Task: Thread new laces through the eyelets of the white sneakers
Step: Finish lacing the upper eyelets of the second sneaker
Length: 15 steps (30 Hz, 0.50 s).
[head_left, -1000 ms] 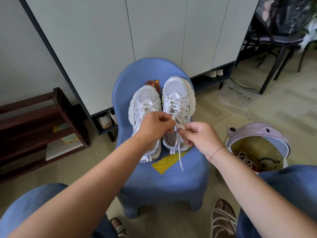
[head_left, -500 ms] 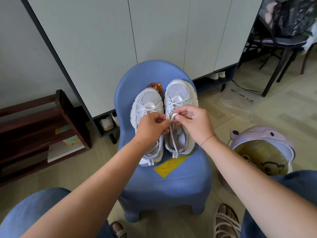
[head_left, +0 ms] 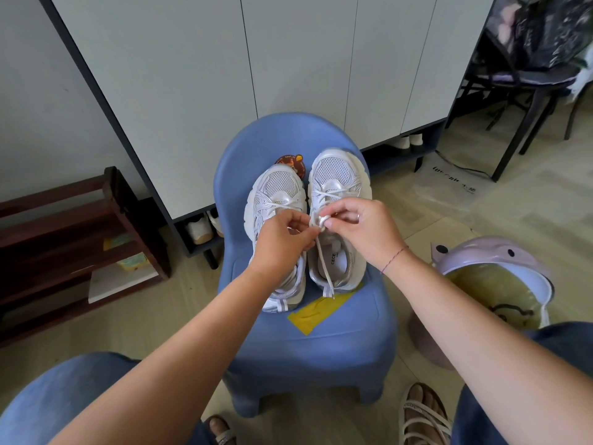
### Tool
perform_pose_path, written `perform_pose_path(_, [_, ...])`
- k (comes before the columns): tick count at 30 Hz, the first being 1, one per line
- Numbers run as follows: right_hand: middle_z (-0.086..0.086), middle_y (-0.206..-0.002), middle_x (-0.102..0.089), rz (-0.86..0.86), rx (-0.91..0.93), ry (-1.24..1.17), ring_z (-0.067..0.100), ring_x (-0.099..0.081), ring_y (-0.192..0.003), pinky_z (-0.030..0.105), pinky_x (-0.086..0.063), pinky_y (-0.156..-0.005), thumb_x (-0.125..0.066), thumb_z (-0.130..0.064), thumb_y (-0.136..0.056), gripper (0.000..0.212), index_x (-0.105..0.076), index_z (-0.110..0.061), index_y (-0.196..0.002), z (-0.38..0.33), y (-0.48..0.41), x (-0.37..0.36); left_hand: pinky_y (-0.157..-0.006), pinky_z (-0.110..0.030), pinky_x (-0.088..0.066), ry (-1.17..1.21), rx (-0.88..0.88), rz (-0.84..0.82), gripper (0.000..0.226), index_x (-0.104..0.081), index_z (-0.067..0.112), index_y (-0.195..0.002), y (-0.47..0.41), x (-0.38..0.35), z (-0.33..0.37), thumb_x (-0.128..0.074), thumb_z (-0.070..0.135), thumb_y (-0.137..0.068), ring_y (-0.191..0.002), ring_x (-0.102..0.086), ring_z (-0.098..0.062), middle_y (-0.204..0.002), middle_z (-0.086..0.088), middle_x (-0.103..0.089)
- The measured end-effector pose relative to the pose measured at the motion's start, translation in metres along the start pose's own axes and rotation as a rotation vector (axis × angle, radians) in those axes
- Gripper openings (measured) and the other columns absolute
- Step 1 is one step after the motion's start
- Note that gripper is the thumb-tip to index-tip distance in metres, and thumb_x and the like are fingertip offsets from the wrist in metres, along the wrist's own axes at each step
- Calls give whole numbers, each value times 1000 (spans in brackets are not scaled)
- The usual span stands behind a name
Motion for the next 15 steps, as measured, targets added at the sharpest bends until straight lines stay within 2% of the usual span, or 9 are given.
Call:
perform_pose_path(3, [1,-80,-70,-65,-58,-98,4,-66,-66,17,-53,-63,-65,5,-82,16,-69,-10,-86,8,5,1,-68,-26,-50,-39,-60,-44,31,-61,20,-104,0,0,1,-78,16,-78,-66,-55,-11,-81,1,-58])
perform_pose_path(6, [3,-77,-69,-79,-90,-121,5,-60,-55,16,-51,-57,-63,6,-83,18,-69,-11,-85,13,5,4,-69,-28,-51,-107,-113,-128,29,-68,20,-105,1,-5,4,-79,18,-78,-66,-56,-14,-80,-8,-61])
perform_pose_path(9, [5,-76,-68,-105,-87,-147,7,-60,-54,17,-52,-60,-63,8,-82,18,-68,-9,-86,9,2,5,-75,-34,-54,-89,-106,-129,30,-71,19,-105,2,-11,6,-80,20,-76,-69,-61,-15,-79,-10,-69])
perform_pose_path(12, [8,-82,-70,-120,-73,-182,9,-65,-65,17,-53,-67,-63,10,-81,20,-69,-7,-90,1,-2,7,-69,-26,-54,-44,-98,-77,19,-73,18,-95,-1,-10,9,-79,23,-78,-65,-63,-11,-68,2,-68])
perform_pose_path(14, [10,-87,-70,-104,-80,-190,10,-67,-71,18,-53,-70,-64,9,-81,22,-68,-6,-98,-2,-2,12,-67,-24,-54,11,-78,-56,11,-72,14,-91,-4,-9,10,-75,18,-81,-59,-62,-8,-67,-1,-67])
perform_pose_path(15, [8,-87,-69,-90,-87,-174,8,-65,-68,17,-53,-68,-65,7,-82,24,-67,-5,-102,-1,-1,14,-65,-22,-55,35,-68,-50,11,-71,9,-92,-6,-9,11,-73,15,-83,-57,-61,-7,-67,-3,-66])
Point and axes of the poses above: each hand's wrist, its own y-axis away from the middle knuckle, its own x-axis out of the back of the hand, z = x × y, the point moved 4 cm from there along -y, towards the middle knuckle
